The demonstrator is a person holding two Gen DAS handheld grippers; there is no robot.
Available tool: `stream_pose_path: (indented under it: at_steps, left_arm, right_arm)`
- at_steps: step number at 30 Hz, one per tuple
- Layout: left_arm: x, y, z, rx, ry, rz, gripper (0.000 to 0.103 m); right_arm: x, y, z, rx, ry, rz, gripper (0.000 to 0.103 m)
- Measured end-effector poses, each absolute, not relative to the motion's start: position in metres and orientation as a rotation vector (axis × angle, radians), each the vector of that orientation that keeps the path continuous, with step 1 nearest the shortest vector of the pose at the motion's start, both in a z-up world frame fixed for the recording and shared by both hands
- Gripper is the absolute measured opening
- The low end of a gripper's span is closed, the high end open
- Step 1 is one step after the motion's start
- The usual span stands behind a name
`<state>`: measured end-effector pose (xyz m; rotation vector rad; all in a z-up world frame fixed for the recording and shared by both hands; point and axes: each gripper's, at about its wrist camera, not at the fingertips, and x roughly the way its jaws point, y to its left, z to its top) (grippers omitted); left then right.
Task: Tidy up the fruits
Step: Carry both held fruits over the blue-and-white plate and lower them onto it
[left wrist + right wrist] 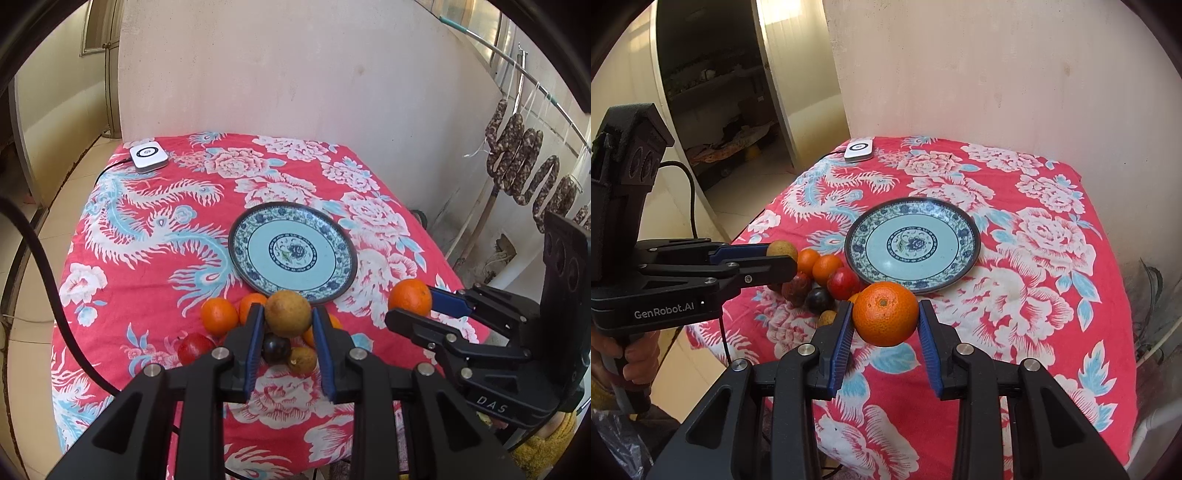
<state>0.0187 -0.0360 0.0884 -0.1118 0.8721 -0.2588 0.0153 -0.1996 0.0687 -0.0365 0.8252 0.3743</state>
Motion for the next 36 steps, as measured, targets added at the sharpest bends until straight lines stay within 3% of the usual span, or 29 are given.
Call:
stream_pose_path:
  at_steps: [17,36]
  left_arm:
    - [0.064,-0.049,0.142,-0.094,0.761,-0.228,0.028]
    - [0.155,-0.06,0.06,-0.133,0.917,-0.198,0.028]
  right_arm:
    - [0.059,-0.204,0.115,-0.021,0.733,0.363,0.036]
    - [0.138,-0.197,0.053,-0.08,0.816,0.321,0.036]
